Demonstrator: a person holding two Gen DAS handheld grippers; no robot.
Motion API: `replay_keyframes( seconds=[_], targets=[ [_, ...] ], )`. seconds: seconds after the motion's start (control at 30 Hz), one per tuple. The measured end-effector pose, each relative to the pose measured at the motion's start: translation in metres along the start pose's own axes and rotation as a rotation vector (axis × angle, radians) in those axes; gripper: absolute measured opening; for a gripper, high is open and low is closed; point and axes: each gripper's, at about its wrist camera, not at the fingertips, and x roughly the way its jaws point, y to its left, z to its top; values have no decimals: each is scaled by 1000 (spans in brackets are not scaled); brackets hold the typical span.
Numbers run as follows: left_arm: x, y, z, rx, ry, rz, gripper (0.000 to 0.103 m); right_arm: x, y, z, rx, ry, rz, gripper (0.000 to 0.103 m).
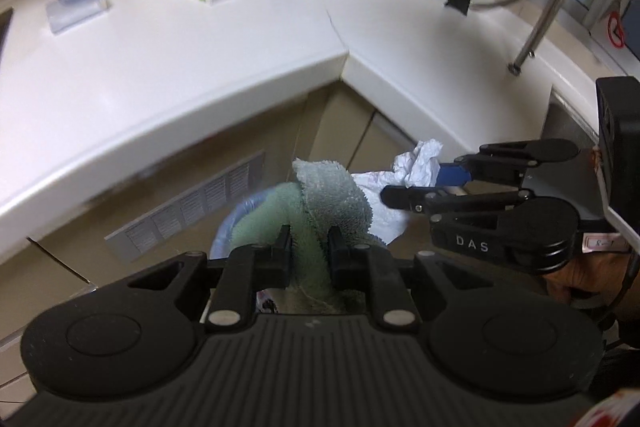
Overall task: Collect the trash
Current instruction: 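Carry the green towel and white tissue down over the wastebasket, then open the left tool to drop the green towel while the right tool drops the tissue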
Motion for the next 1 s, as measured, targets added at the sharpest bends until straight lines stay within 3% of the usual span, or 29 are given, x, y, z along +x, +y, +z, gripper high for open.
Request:
replay_keyframes(
  seconds=[0.43,1.0],
  targets=[
    [66,22,-9,20,63,-22,15,46,9,-41,-48,113,-102,30],
    [183,37,-17,71,162,8,18,99,9,-67,-139,132,-184,30]
  ],
)
